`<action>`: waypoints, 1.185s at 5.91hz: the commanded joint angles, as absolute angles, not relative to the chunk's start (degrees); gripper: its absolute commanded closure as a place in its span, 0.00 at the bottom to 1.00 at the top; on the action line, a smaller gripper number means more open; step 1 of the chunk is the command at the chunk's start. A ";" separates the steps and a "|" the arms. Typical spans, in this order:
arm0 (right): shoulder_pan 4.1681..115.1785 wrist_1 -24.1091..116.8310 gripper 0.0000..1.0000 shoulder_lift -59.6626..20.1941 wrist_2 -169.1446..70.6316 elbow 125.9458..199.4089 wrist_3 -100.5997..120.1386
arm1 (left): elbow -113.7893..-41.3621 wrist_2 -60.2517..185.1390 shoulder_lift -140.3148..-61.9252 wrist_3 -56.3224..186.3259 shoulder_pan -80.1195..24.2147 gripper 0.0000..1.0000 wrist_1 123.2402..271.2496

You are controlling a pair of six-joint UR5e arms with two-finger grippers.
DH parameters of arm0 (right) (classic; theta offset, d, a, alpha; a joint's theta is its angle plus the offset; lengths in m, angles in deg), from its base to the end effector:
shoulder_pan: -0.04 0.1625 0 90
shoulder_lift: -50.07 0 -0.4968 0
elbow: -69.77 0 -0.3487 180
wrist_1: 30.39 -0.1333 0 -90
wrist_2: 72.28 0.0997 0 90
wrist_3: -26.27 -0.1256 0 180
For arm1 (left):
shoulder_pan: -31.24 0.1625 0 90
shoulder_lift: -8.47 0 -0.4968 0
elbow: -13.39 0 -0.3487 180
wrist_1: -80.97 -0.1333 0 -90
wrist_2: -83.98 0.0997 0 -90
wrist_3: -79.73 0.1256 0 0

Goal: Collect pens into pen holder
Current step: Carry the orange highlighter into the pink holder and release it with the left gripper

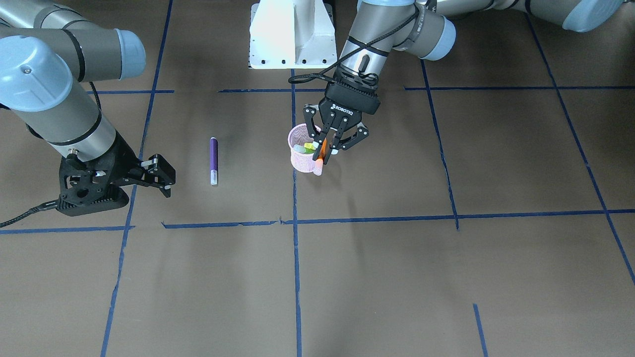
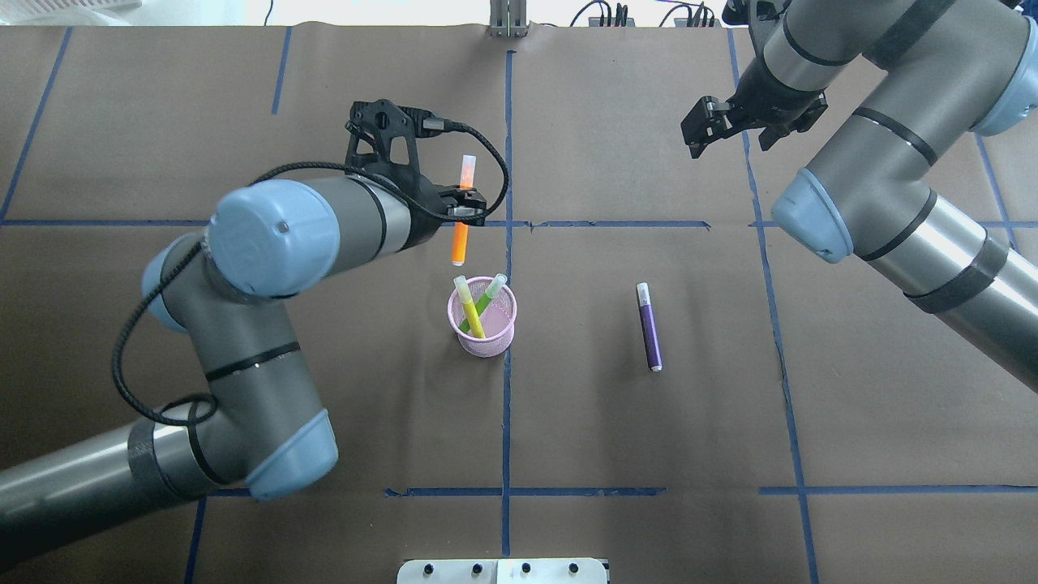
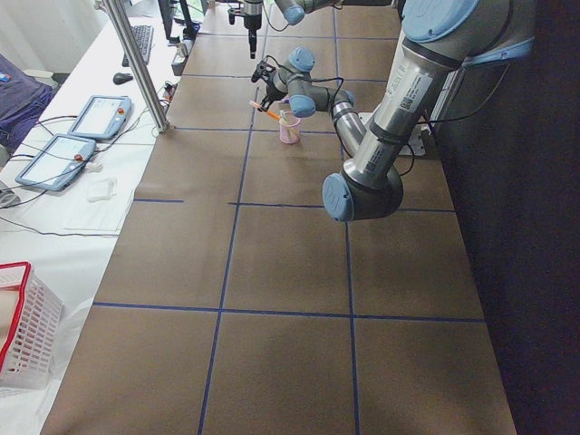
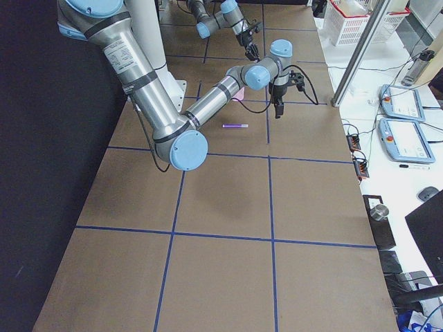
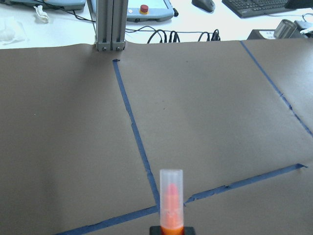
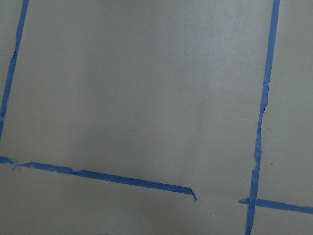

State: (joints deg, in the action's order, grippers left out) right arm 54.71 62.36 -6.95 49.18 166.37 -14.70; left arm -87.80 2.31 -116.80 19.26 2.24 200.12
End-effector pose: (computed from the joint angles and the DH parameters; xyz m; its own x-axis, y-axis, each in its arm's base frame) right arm -0.3398 -0.5966 0.3831 0.6923 -0.1370 0.7084 0.0118 0.9838 0.1787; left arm 0.5145 -0.4584 0.2496 0.4861 0.2882 -0.8251 0.4170 0.7532 0.5087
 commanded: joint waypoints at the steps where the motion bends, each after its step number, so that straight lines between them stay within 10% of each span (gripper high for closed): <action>1: 54.71 62.34 0.00 -7.06 49.10 166.36 -14.69 | -87.33 10.99 -117.03 17.07 8.01 1.00 201.29; 7: 54.71 62.34 0.00 -7.06 49.10 166.63 -15.04 | -85.40 13.66 -114.84 17.07 10.59 0.92 203.92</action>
